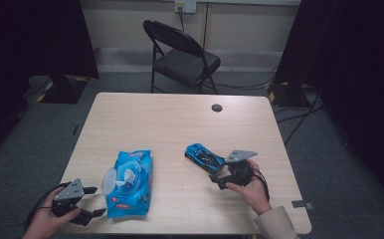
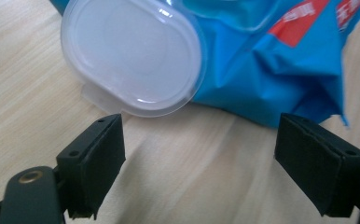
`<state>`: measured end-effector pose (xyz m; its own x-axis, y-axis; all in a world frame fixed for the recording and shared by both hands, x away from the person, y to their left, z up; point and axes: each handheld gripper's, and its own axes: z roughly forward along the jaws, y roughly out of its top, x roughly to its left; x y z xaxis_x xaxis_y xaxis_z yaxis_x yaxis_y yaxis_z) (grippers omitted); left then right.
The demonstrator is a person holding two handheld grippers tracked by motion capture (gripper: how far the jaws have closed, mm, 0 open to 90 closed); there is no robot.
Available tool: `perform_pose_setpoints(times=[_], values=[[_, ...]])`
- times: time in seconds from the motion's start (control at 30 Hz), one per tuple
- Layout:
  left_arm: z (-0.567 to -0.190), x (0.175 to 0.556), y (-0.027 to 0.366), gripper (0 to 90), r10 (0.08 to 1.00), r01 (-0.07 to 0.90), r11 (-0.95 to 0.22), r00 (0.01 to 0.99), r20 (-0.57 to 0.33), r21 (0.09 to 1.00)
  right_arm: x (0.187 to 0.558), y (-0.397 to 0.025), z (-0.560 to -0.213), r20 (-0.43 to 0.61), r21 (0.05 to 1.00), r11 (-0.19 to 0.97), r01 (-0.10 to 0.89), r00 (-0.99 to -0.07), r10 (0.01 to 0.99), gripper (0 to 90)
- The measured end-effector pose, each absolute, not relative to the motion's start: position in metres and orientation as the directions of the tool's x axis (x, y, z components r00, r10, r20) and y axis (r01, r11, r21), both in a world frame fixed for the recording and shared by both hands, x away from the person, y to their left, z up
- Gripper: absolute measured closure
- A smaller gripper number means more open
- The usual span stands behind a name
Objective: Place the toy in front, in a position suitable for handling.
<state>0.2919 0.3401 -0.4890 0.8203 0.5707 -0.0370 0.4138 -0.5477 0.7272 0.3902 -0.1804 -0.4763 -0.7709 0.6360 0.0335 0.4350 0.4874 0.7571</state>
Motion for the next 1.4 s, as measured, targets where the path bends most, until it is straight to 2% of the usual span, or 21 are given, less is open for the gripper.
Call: perform_pose_setpoints(times=[0.17,0.33,0.6,1.2,1.4], values=[[-0.483,0.288,0.332,16.4,0.54,0.395,-0.568,0.841,-0.035,0.722,0.369,-0.182,-0.482,0.009,0.73,0.53,0.431,-0.782,0.623,15.5],[-0.48,0.282,0.329,18.2,0.529,0.386,-0.595,0.849,-0.018,0.705,0.366,-0.181,-0.485,0.023,0.732,0.526,0.433,-0.788,0.616,15.4],[-0.48,0.276,0.327,17.7,0.512,0.404,-0.584,0.856,-0.067,0.704,0.364,-0.186,-0.486,0.031,0.736,0.51,0.445,-0.775,0.632,15.4],[-0.49,0.281,0.302,12.8,0.614,0.494,-0.515,0.783,-0.101,0.7,0.366,-0.196,-0.502,0.02,0.708,0.517,0.481,-0.746,0.666,15.2],[-0.492,0.284,0.292,8.2,0.662,0.51,-0.506,0.747,-0.066,0.696,0.366,-0.197,-0.503,0.012,0.709,0.516,0.48,-0.741,0.672,14.3]])
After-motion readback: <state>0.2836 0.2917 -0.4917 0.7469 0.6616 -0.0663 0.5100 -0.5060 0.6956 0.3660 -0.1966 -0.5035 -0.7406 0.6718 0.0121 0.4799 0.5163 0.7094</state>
